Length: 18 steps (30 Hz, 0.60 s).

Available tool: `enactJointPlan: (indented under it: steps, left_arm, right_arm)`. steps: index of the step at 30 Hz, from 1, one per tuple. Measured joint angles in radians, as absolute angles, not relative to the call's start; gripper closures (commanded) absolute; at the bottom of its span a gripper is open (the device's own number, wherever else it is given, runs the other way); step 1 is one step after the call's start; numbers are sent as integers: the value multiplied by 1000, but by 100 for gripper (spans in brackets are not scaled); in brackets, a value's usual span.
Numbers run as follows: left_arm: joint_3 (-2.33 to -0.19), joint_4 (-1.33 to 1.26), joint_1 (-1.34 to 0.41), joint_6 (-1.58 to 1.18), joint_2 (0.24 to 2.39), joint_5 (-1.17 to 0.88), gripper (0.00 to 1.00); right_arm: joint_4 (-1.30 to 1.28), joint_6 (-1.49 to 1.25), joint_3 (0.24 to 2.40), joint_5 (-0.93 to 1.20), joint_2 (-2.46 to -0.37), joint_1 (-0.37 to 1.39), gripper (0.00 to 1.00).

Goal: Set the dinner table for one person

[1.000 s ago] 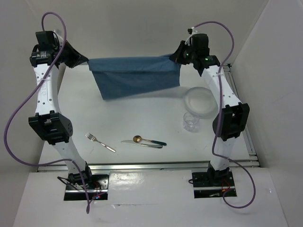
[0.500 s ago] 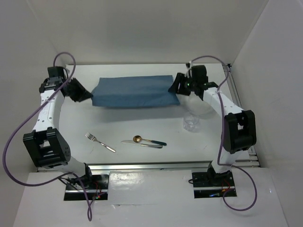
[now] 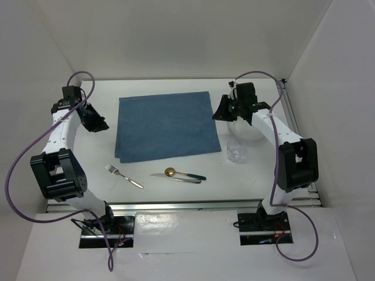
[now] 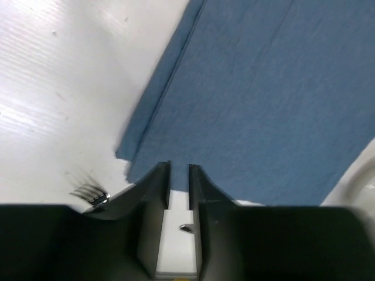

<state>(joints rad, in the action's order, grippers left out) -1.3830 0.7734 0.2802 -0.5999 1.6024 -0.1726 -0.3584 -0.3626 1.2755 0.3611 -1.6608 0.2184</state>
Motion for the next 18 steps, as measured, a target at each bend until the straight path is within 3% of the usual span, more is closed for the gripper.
enactJointPlan:
  steps: [1,3,5,12,15,18]
  left_arm:
    - [-1383,761,279,-593,1608,-182,100]
    - [-1391,749,272,-577,1638,-197,100]
    - [-1415,741,251,-575,1700,-204,100]
    - [-1420,736,172,-574,1816,-176,100]
    - [-1396,725,176,-577,1813,-146,94]
    - [-1324,706,179,-585,1793,-124,84]
  right_arm:
    - [-359,-362,1295,360,-1670,225,85]
    - [-360,-364,1337,359,-1699,247,95]
    - [-358,-365,1408,358,-1768,283,99]
    - [-372,-368,1513,350,-1964,360,99]
    - [-389,-369,1513,336,-1977,361,99]
    - [-387,-369,1509,315,-1972,361,83]
